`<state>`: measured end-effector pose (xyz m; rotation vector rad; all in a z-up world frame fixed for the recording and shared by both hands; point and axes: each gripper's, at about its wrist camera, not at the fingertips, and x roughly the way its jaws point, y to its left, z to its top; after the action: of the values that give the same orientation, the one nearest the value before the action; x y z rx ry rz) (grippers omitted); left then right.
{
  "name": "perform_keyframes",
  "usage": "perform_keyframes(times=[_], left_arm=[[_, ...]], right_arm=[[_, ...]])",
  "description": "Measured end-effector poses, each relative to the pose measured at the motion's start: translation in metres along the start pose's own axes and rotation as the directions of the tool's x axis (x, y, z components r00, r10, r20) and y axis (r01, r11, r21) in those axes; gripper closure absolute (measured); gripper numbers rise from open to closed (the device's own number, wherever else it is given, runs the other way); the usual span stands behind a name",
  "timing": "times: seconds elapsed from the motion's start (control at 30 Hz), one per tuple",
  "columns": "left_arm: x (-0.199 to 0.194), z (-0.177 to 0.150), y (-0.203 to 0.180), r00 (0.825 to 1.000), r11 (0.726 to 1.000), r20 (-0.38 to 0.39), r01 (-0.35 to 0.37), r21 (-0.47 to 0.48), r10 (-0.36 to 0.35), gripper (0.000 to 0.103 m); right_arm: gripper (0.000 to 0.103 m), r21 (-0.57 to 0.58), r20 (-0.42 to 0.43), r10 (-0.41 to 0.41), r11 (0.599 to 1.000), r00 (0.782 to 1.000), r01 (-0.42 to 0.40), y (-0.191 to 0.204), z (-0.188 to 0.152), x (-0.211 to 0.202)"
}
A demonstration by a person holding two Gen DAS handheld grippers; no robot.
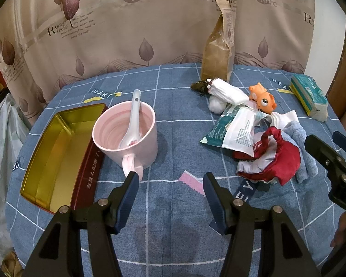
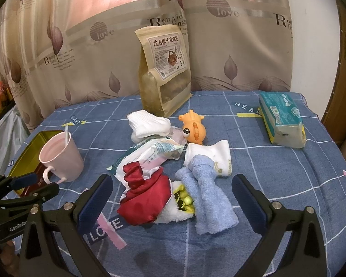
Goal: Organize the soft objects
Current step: 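Move both tools toward the pile of cloths and socks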
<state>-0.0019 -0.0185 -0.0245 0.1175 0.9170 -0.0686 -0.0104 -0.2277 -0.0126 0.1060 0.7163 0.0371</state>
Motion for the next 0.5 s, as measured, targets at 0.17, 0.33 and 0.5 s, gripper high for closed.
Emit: perform_keyframes(times=[0.17,0.33,0.5], left_arm=[[-0.001,0.0,-0.001,1.0,1.0,-0.005,-0.001,0.0,0.001,0.044],[-0.001,0.0,-0.002,1.0,1.0,-0.007,-0.001,0.004,0.001,0.044],[0.002,0.002,-0.005,1.0,1.0,-0.018,0.004,0.01,-0.004,0.044]], right_arm=[[0.001,-0.002,-0.004,-0.004,1.0,1.0,0.004,-0.002,-0.002,0.001],[0.001,0.002,-0.016,-0.026,1.0,1.0,0.026,-0.011,-0.001,0.005],[0.005,0.009,-0.037,-0.055,0.998,0.998,0.055,-0.024,0.0,0.011]])
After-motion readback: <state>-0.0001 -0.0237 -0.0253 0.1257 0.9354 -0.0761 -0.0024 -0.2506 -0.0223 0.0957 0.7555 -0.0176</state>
